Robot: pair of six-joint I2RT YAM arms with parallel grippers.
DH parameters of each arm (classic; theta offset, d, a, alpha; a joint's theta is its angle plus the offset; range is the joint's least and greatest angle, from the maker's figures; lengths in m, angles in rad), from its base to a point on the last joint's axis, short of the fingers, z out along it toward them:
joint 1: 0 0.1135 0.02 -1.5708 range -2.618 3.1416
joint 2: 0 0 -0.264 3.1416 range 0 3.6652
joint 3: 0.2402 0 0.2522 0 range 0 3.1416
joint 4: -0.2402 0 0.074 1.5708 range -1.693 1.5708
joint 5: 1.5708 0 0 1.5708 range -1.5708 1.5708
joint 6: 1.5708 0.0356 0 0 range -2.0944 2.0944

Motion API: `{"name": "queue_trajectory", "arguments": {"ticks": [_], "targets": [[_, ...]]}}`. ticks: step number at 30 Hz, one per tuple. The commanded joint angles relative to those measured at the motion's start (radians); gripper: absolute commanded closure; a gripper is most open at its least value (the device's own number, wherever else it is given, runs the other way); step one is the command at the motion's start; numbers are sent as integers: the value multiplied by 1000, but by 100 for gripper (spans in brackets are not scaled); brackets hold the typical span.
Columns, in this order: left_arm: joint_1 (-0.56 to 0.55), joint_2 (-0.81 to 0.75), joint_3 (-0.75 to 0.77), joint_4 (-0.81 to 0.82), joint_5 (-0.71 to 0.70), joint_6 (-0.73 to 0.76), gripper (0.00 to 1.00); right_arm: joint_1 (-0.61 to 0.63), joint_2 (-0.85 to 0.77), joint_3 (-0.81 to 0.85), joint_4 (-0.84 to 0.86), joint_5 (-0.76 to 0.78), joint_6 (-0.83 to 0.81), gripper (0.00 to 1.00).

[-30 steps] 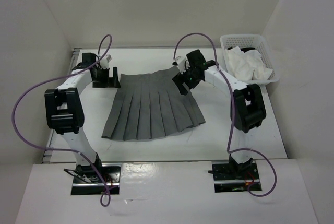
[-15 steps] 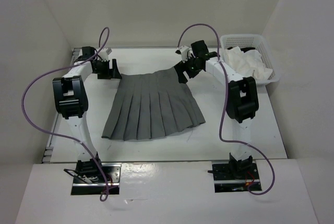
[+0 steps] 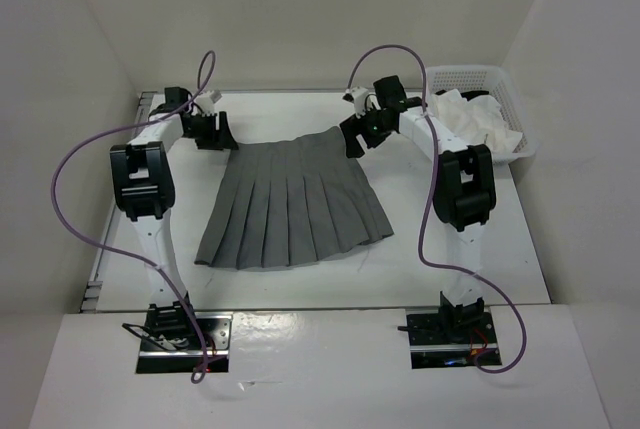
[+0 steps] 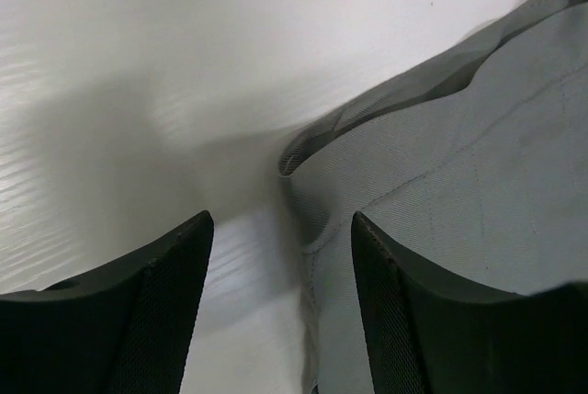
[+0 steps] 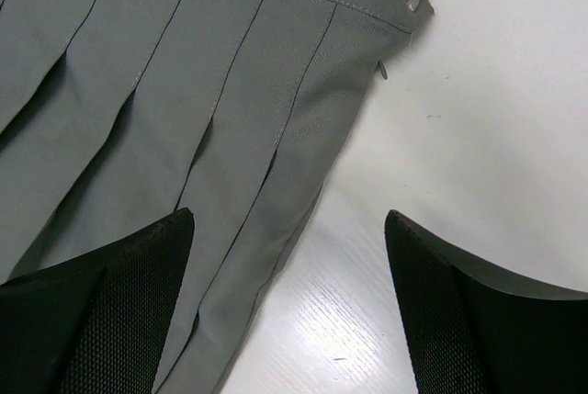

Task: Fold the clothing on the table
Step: Fold the skirt

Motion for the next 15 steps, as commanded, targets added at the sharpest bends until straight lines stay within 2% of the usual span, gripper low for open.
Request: {"name": "queue_trajectory", "arguments": {"ticks": [1,8,15], "targets": [[-21,30,29,-27,56,34,31,-4,3,49,-9,-25,-9,12],[-40,59,48,-27,65,34,36,-4,12,58,-18,-36,-9,12],[-49,88,78,-36,75,34,54,-13,39,70,-9,-59,-9,13]]}}
